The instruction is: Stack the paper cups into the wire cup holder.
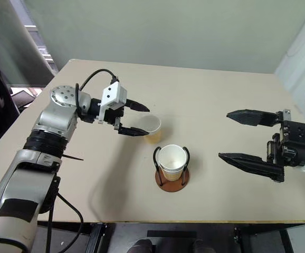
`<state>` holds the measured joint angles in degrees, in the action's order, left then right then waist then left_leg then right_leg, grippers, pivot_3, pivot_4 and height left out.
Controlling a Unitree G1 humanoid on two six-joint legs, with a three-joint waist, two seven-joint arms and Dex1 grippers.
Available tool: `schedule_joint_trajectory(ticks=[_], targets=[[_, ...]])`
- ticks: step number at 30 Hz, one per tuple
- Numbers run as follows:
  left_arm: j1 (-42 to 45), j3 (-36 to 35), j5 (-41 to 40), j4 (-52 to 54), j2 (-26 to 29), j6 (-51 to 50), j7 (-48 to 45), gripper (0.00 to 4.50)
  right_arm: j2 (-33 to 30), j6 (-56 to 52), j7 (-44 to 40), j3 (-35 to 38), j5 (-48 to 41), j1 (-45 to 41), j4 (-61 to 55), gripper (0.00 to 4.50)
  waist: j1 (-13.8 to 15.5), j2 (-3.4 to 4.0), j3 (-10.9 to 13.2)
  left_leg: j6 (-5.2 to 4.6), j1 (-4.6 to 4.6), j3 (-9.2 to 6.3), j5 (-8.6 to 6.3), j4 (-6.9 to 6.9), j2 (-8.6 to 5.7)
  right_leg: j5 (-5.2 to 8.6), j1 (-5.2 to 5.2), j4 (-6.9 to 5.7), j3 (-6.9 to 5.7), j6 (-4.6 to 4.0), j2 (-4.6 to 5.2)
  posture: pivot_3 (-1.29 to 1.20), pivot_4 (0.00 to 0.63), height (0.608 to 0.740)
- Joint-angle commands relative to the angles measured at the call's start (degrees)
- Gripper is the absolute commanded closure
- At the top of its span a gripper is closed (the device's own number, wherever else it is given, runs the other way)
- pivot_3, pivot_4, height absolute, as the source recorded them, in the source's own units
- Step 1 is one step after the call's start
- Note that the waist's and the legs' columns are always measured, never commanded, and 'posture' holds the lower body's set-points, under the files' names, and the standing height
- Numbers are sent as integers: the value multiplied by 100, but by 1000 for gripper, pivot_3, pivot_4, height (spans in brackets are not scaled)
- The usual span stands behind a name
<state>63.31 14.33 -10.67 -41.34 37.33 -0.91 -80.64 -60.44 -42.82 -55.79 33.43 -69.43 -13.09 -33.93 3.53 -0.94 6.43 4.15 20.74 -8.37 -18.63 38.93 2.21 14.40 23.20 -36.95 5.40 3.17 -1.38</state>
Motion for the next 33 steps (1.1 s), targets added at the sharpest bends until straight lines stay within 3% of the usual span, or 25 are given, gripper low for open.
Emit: schedule_joint_trajectory(ticks=[1,3,6,16,17,22,26,29,33], targets=[[87,-141,175,-222,-167,220,80,14,-118,94,-44,138,30,-46,-8,0,5,0,0,0,4,-3,0,5,-5,-1,0,0,0,5,4,0,150,740],[84,-136,265,-330,-237,258,62,14,-130,81,-38,169,25,-32,-16,0,5,0,0,-6,15,-7,-1,16,-16,-5,2,1,-1,17,15,0,150,740],[49,-44,480,-488,-281,391,3,576,-145,65,-5,215,2,-1,-48,0,3,0,0,-21,17,-5,3,18,-39,-6,2,2,-9,33,42,0,150,740],[162,-2,1135,-1004,-401,795,186,4303,-129,70,75,350,-31,154,-138,0,10,0,0,-36,24,8,4,22,-47,-2,0,4,-30,49,58,0,150,740],[175,-25,1153,-1038,-401,815,175,4447,-127,74,72,353,-19,163,-135,0,9,0,0,-36,24,11,4,22,-48,-2,0,4,-32,50,57,0,150,740],[211,-97,1174,-1065,-366,868,174,4447,-114,102,71,341,6,196,-145,0,9,0,0,-38,23,19,5,22,-49,-2,0,4,-35,50,57,0,150,740],[419,-410,726,-597,-222,643,-281,4447,-146,111,4,358,25,192,-89,0,9,-1,0,-38,24,22,5,22,-49,-2,1,4,-36,50,56,0,150,740],[592,-646,222,89,-48,239,-939,4447,-249,66,-235,491,142,349,-42,0,16,-2,1,-38,34,23,5,21,-50,-2,10,4,-37,50,54,0,150,740],[539,-173,-1175,1826,570,-402,-1186,4447,-414,210,-729,748,830,805,231,0,12,-2,1,-43,35,31,2,16,-51,-2,5,9,-33,50,56,0,150,740]])
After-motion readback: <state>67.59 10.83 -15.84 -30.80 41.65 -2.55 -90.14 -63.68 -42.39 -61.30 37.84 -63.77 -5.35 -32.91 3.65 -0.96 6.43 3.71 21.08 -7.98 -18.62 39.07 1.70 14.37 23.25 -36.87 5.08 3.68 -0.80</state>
